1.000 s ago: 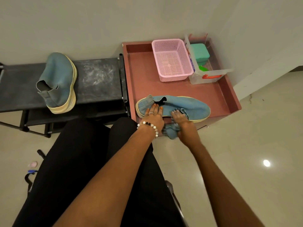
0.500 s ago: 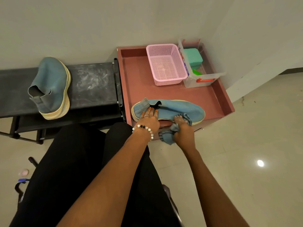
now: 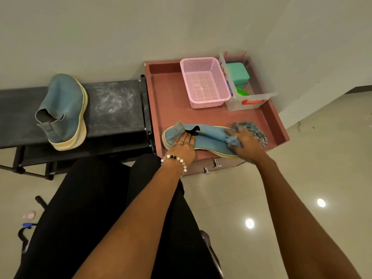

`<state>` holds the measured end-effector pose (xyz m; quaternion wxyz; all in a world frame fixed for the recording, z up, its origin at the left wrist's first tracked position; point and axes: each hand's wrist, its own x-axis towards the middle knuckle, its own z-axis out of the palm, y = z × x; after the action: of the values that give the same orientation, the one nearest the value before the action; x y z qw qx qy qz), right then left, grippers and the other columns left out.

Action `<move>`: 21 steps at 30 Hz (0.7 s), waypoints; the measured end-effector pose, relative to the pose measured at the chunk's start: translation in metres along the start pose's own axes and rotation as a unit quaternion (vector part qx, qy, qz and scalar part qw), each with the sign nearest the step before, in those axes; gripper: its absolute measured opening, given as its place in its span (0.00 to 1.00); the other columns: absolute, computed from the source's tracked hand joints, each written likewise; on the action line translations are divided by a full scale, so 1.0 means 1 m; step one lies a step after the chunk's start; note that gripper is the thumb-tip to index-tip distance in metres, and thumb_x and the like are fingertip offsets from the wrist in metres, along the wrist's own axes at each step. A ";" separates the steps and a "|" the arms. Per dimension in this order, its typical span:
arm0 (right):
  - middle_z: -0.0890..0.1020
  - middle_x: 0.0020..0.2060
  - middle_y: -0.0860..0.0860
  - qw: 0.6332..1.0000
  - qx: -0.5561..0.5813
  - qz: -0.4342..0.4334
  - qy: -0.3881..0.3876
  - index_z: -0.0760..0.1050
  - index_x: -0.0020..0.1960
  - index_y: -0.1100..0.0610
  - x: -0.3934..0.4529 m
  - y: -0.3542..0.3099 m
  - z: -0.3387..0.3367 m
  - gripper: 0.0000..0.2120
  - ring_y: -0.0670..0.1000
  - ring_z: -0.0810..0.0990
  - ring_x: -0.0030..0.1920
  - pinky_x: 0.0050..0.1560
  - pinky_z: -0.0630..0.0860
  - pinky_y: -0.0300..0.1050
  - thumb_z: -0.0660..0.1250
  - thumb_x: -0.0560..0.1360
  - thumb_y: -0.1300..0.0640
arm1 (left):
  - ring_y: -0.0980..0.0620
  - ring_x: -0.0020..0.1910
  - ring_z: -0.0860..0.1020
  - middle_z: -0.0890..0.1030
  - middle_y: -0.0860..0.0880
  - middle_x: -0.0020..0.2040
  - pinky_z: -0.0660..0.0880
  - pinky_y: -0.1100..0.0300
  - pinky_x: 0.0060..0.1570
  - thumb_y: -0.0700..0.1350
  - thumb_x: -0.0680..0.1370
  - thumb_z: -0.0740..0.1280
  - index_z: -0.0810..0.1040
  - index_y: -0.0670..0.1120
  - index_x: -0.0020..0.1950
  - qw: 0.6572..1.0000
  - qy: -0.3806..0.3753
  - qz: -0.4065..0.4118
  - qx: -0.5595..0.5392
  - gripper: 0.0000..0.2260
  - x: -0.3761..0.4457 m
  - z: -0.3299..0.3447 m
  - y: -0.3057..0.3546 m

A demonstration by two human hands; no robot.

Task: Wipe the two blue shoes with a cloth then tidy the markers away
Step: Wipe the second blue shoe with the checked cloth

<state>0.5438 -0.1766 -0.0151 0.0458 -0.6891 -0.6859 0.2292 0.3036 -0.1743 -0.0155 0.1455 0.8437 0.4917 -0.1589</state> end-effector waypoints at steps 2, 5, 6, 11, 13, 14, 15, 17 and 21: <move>0.62 0.73 0.57 0.998 -0.055 0.012 -0.031 0.65 0.72 0.46 0.004 0.007 0.014 0.28 0.63 0.60 0.71 0.68 0.60 0.63 0.67 0.73 0.50 | 0.42 0.77 0.44 0.46 0.37 0.78 0.47 0.48 0.75 0.35 0.83 0.45 0.44 0.36 0.77 1.000 0.006 0.007 0.020 0.23 -0.001 -0.001 -0.001; 0.76 0.63 0.60 0.997 -0.036 -0.017 0.066 0.75 0.64 0.53 0.002 -0.001 0.015 0.24 0.64 0.76 0.58 0.59 0.72 0.59 0.63 0.68 0.60 | 0.42 0.77 0.48 0.49 0.37 0.78 0.51 0.46 0.74 0.35 0.83 0.46 0.48 0.35 0.77 0.999 0.032 0.017 0.036 0.22 -0.002 -0.005 0.001; 0.80 0.58 0.60 0.994 -0.029 -0.037 0.102 0.77 0.61 0.56 -0.001 -0.006 0.013 0.23 0.64 0.79 0.53 0.56 0.75 0.57 0.63 0.67 0.62 | 0.42 0.77 0.50 0.51 0.37 0.77 0.52 0.46 0.74 0.35 0.82 0.48 0.50 0.35 0.77 0.998 0.038 0.023 0.039 0.22 -0.003 -0.008 0.003; 0.83 0.49 0.60 0.987 0.072 0.072 0.125 0.77 0.63 0.53 -0.035 -0.042 0.021 0.24 0.63 0.80 0.49 0.50 0.74 0.49 0.71 0.68 0.64 | 0.41 0.76 0.55 0.57 0.37 0.75 0.55 0.50 0.74 0.34 0.81 0.55 0.57 0.36 0.75 0.996 0.064 0.047 0.043 0.22 -0.006 -0.014 0.005; 0.83 0.50 0.58 0.983 0.099 0.111 0.109 0.74 0.65 0.52 -0.045 -0.056 0.031 0.25 0.61 0.80 0.51 0.49 0.73 0.47 0.72 0.69 0.61 | 0.42 0.75 0.58 0.60 0.39 0.74 0.58 0.51 0.72 0.34 0.80 0.56 0.59 0.36 0.74 0.995 0.074 0.055 0.033 0.22 -0.006 -0.013 0.006; 0.83 0.50 0.57 0.980 0.124 0.117 0.098 0.73 0.65 0.53 -0.049 -0.061 0.034 0.25 0.60 0.80 0.51 0.48 0.73 0.47 0.72 0.69 0.60 | 0.42 0.74 0.59 0.61 0.39 0.74 0.59 0.51 0.71 0.34 0.79 0.56 0.60 0.37 0.74 0.995 0.074 0.055 0.031 0.22 -0.007 -0.013 0.005; 0.83 0.49 0.56 0.976 0.156 0.125 0.085 0.74 0.64 0.55 -0.051 -0.065 0.035 0.24 0.58 0.80 0.50 0.47 0.73 0.46 0.73 0.69 0.61 | 0.42 0.73 0.60 0.62 0.39 0.73 0.60 0.51 0.70 0.33 0.79 0.56 0.61 0.37 0.73 0.996 0.070 0.050 0.028 0.22 -0.008 -0.013 0.005; 0.82 0.44 0.54 0.961 0.223 0.148 0.070 0.78 0.57 0.59 -0.057 -0.067 0.029 0.17 0.55 0.80 0.47 0.43 0.71 0.41 0.73 0.68 0.64 | 0.41 0.72 0.61 0.61 0.39 0.73 0.60 0.50 0.70 0.33 0.79 0.57 0.62 0.37 0.73 0.997 0.060 0.040 0.024 0.22 -0.009 -0.013 0.004; 0.82 0.38 0.56 0.928 0.239 0.238 0.160 0.81 0.46 0.63 -0.071 -0.068 0.002 0.07 0.54 0.80 0.42 0.39 0.70 0.40 0.73 0.68 0.64 | 0.41 0.64 0.71 0.70 0.41 0.66 0.69 0.50 0.62 0.32 0.76 0.60 0.69 0.40 0.69 0.996 0.080 0.025 -0.009 0.20 -0.009 -0.015 0.002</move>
<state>0.4837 -0.2420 0.0271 0.2624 -0.8280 -0.4105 0.2776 0.3032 -0.1765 0.0023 0.1175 0.8642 0.4821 -0.0829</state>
